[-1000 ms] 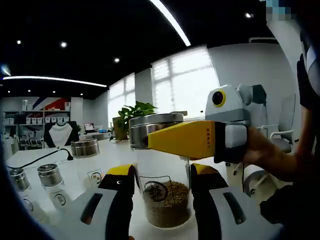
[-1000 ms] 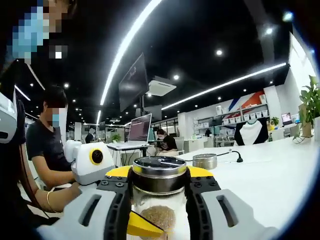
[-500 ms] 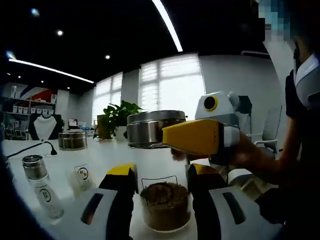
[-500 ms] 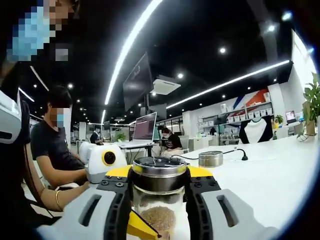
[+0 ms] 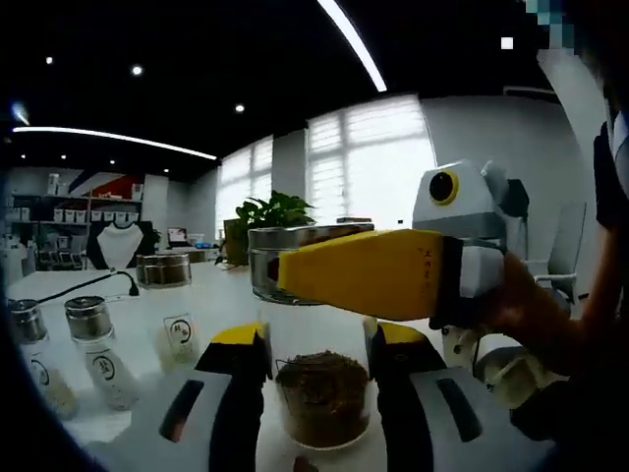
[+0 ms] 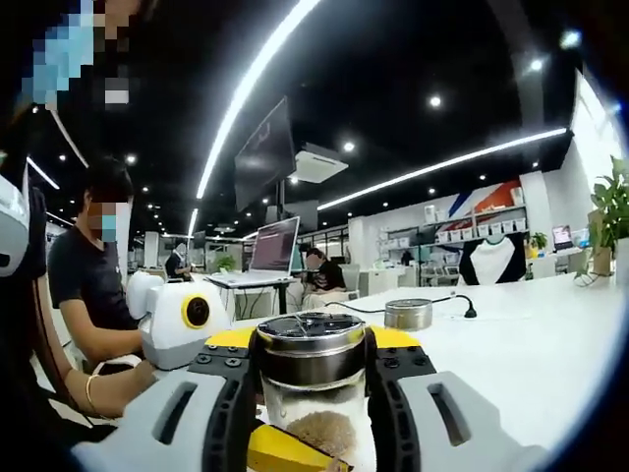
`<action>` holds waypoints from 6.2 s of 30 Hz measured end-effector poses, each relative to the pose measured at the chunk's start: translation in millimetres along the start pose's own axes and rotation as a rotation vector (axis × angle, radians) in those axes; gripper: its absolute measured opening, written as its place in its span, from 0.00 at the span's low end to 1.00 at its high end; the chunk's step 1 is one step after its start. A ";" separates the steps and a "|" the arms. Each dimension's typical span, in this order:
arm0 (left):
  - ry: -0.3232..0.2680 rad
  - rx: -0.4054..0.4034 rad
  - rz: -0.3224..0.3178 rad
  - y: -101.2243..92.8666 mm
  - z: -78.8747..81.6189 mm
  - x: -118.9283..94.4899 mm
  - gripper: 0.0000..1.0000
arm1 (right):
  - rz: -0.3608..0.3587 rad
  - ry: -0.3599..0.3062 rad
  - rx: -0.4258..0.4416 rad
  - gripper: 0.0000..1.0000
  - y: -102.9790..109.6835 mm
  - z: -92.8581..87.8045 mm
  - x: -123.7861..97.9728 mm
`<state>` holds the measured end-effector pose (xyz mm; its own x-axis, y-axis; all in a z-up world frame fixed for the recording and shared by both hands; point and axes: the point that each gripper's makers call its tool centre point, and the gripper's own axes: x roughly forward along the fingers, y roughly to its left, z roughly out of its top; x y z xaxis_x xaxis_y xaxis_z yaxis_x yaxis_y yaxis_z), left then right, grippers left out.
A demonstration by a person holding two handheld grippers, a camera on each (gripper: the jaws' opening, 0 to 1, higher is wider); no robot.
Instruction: Rotate the seasoning bottle until the label or dispensing opening points toward the visible target arrow and the bottle remains upright within the marked orientation range
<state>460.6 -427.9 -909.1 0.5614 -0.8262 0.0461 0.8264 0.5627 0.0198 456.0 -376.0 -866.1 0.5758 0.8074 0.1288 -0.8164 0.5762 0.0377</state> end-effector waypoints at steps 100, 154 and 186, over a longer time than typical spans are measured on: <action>-0.053 0.075 0.431 20.1 18.3 -7.2 0.43 | -0.199 0.015 -0.112 0.40 -6.3 12.9 8.3; 0.098 0.094 0.345 27.7 -10.7 -27.0 0.68 | -0.487 0.023 -0.036 0.39 -140.6 -5.1 7.5; 0.136 0.045 0.462 62.7 -24.4 -56.1 0.70 | -0.534 0.027 -0.115 0.39 -178.6 -17.7 20.7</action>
<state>481.9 -346.9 -934.8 0.8721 -0.4842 -0.0706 0.4886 0.8696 0.0713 614.5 -460.0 -887.7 0.9111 0.4008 0.0959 -0.4010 0.9159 -0.0184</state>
